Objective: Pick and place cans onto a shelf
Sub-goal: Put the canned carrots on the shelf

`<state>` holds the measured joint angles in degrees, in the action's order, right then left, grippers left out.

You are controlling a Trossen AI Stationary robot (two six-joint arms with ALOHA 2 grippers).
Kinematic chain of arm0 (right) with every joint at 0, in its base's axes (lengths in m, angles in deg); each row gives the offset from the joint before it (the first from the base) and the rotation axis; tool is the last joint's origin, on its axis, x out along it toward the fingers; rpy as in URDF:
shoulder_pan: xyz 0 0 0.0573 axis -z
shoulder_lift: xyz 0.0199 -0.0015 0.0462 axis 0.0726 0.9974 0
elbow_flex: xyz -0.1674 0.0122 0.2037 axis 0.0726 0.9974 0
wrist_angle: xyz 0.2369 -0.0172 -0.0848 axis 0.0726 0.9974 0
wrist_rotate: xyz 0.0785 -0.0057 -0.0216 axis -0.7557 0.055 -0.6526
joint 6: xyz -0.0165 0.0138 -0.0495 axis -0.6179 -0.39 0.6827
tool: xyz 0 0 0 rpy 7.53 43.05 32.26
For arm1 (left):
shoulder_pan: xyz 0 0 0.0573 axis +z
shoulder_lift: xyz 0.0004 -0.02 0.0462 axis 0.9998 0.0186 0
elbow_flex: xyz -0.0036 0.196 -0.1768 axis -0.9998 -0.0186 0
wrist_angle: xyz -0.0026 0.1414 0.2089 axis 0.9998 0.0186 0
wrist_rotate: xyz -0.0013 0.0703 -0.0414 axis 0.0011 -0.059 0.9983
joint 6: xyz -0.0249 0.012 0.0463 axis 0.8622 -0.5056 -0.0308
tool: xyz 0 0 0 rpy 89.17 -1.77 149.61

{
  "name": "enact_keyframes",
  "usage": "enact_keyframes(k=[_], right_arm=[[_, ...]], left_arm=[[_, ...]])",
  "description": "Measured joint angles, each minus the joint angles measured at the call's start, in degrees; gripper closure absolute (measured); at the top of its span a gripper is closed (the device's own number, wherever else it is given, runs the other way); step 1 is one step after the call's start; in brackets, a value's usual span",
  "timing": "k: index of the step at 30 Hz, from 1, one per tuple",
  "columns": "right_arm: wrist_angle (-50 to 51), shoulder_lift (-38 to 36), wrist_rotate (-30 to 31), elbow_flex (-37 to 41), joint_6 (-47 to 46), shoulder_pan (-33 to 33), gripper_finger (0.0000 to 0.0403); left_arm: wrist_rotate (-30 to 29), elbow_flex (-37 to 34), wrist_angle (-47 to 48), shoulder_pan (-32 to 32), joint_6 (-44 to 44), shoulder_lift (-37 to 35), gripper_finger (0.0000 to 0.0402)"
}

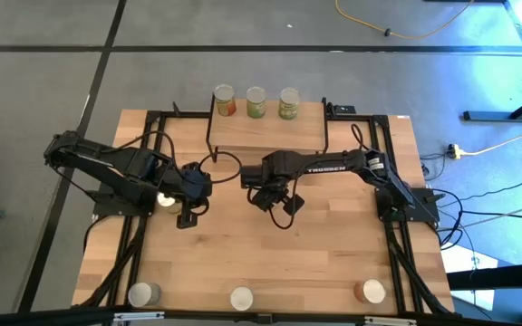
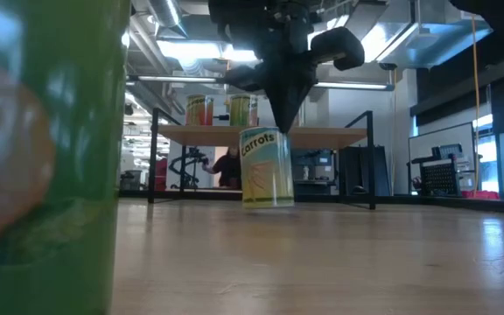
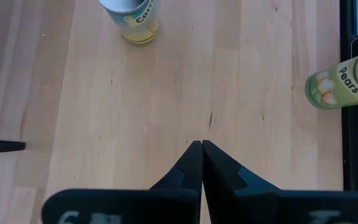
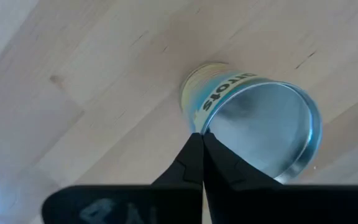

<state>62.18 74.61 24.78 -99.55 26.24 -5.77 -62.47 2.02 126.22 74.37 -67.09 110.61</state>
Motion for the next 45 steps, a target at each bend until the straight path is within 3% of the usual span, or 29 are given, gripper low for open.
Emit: enact_keyframes(k=[18,39,45], right_arm=[[1.59,-0.63,1.21,-0.53,-0.05,-0.02,0.0403],[5.59,-14.62,4.39,-0.62,-10.93,-0.85,0.0403],[8.88,-19.11,12.74,-0.62,-16.79,-0.78,0.0403]], left_arm=[[0.0,0.0,0.0,-0.24,0.24,0.0,0.0401],[0.0,0.0,-0.02,-0.24,-1.1,0.01,0.0401],[0.0,0.0,-0.19,-0.24,-1.31,0.02,0.0401]])
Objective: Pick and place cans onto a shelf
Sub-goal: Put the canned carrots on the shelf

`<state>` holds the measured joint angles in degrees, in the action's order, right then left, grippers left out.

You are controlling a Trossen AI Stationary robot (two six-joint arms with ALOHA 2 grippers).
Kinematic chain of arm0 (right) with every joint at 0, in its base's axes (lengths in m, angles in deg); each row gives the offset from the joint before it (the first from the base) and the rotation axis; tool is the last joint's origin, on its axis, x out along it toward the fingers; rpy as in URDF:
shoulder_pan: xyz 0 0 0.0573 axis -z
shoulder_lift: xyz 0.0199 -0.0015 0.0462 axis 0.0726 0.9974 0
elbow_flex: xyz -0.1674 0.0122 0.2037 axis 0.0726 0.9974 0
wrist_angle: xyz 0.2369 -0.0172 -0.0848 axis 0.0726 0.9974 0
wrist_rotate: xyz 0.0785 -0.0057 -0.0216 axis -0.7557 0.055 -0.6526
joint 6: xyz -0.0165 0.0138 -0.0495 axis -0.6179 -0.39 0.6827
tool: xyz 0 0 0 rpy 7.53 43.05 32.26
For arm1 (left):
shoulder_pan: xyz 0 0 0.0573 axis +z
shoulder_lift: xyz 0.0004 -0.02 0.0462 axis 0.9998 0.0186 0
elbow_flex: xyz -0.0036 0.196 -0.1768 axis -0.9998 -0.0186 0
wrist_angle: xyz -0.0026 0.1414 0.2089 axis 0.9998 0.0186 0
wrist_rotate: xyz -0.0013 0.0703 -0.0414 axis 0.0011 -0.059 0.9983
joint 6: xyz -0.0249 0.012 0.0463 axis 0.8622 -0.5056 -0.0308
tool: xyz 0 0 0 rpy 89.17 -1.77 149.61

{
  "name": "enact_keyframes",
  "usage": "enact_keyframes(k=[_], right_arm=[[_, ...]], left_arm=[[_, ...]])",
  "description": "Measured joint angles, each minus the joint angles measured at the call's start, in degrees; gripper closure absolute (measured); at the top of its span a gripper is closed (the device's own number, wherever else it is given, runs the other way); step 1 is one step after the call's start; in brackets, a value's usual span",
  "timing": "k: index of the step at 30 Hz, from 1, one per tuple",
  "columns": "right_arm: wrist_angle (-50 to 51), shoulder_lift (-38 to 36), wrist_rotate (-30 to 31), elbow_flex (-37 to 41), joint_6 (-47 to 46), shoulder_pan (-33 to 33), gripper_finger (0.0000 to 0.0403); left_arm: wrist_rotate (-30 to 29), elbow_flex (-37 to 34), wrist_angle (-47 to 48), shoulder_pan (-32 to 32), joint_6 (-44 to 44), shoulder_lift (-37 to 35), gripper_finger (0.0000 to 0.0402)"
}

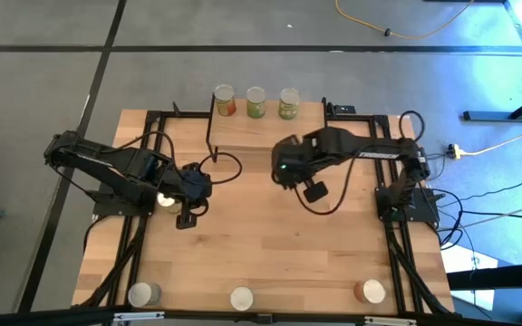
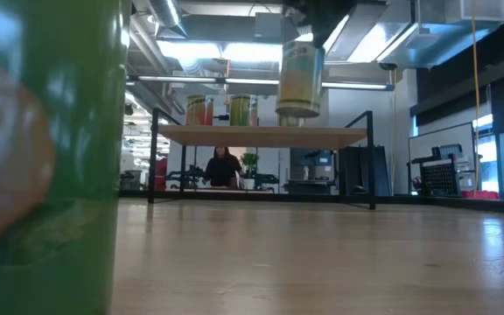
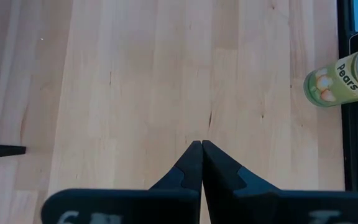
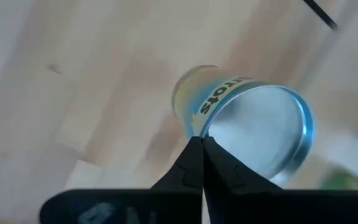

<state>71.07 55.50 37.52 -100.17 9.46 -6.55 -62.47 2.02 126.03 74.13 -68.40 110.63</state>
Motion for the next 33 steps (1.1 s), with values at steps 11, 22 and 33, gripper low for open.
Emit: enact_keyframes(k=[11,22,33], right_arm=[[3.03,-6.76,6.32,-0.02,-6.76,6.04,0.0403],[1.79,-6.81,1.91,0.59,-2.62,19.43,0.0403],[0.88,-3.32,-4.33,0.61,-0.17,28.68,0.0403]], left_arm=[[0.0,0.0,-0.73,-0.02,-0.61,-0.02,0.0401],[-2.72,0.0,-0.74,0.04,-0.54,0.0,0.0401],[-4.34,0.0,-0.73,0.04,-0.39,0.0,0.0401]])
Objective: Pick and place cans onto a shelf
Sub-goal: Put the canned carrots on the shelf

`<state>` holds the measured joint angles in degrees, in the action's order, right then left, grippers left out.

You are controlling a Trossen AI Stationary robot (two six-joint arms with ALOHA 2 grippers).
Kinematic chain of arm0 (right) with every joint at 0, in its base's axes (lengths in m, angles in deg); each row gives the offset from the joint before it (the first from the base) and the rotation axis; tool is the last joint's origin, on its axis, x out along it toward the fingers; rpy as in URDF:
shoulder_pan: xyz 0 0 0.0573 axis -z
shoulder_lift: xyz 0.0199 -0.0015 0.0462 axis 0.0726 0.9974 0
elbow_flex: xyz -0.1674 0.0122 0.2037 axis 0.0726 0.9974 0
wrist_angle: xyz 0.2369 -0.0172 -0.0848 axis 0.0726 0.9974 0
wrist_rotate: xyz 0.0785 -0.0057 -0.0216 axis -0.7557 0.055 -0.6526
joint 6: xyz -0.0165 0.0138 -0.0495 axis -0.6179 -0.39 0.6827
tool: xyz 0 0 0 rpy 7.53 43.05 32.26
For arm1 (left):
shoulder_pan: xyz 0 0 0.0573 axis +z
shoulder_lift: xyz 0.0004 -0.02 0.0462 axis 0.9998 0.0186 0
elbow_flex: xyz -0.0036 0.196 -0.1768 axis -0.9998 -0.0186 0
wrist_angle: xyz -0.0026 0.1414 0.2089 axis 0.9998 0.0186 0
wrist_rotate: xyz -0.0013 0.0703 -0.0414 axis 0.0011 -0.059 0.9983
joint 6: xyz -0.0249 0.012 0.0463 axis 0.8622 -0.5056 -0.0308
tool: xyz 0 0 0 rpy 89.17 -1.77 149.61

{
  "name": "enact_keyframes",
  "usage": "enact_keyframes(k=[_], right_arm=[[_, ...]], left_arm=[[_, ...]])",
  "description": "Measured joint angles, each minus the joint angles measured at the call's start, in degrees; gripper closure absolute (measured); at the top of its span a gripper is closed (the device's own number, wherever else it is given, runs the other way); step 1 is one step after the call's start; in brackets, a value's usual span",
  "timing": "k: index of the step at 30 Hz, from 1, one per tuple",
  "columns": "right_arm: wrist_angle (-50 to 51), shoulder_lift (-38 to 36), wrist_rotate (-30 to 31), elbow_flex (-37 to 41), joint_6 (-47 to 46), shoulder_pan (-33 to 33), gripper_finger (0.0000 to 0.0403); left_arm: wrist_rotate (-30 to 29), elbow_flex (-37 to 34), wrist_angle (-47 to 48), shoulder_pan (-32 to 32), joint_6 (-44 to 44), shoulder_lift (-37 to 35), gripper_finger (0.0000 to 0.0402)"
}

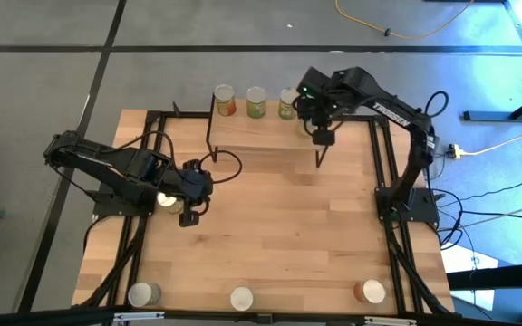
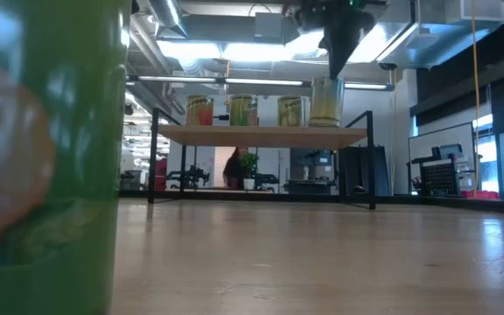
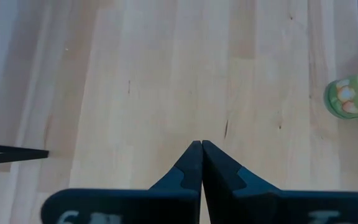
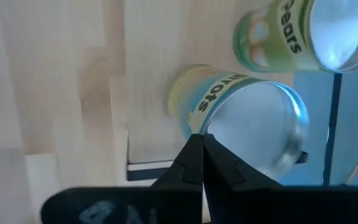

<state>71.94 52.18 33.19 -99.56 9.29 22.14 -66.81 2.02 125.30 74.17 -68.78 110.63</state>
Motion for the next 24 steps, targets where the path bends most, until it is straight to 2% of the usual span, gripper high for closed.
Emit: enact_keyframes(k=[9,24], right_arm=[[0.18,2.37,0.44,0.0,3.31,1.81,0.0401],[-0.4,2.6,4.05,0.0,3.54,1.73,0.0357]], left_arm=[[-0.25,0.0,0.02,0.0,0.0,0.0,0.0401],[-0.25,0.0,0.02,0.0,-0.02,0.0,0.0401]])
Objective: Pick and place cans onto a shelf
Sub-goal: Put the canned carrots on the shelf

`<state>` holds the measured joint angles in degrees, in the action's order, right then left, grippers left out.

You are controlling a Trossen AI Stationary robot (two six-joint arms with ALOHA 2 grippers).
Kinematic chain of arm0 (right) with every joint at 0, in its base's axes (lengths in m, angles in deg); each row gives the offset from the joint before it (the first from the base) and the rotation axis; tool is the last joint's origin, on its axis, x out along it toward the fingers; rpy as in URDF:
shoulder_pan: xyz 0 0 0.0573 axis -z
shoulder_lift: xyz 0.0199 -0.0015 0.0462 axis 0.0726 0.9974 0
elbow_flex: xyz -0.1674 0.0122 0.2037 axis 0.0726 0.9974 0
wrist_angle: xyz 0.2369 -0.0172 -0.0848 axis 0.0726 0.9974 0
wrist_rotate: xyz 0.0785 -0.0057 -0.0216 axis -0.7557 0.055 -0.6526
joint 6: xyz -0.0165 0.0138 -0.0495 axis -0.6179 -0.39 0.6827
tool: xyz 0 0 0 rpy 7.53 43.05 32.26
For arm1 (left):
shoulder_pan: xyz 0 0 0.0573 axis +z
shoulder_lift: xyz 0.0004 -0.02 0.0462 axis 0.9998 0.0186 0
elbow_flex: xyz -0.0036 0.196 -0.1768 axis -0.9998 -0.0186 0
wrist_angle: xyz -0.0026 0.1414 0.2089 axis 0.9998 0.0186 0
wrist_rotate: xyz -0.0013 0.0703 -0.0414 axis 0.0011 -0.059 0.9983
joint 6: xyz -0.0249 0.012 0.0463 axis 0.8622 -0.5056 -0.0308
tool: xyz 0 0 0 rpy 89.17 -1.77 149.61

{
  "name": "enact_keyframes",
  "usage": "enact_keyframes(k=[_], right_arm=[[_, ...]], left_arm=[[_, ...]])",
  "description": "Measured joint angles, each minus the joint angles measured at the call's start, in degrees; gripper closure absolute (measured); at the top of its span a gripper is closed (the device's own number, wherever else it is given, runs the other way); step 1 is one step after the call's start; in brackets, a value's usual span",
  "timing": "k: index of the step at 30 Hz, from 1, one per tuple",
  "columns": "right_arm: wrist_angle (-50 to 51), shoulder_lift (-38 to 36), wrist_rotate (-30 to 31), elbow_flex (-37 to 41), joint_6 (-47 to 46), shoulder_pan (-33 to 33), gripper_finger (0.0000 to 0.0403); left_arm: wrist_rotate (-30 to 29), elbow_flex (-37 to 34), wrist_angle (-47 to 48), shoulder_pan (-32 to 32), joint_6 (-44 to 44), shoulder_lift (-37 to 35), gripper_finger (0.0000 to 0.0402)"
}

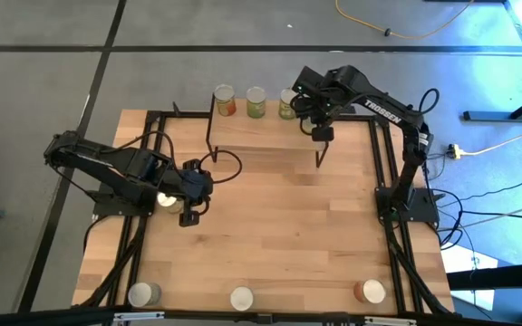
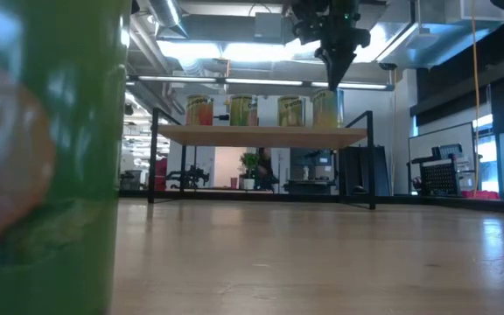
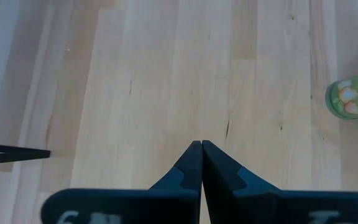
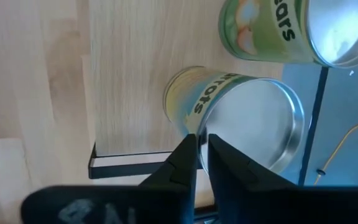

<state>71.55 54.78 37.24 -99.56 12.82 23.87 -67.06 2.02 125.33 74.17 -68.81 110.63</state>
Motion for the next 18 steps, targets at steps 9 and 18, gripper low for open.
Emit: enact_keyframes(k=[9,18], right_arm=[[0.09,-0.24,2.13,-2.39,0.0,-1.53,0.0324],[2.15,-0.42,-2.96,-9.39,-0.15,-6.12,0.0352]], left_arm=[[0.0,0.0,0.0,0.0,0.09,0.0,0.0401],[0.02,0.0,0.02,0.0,0.28,0.0,0.0401]])
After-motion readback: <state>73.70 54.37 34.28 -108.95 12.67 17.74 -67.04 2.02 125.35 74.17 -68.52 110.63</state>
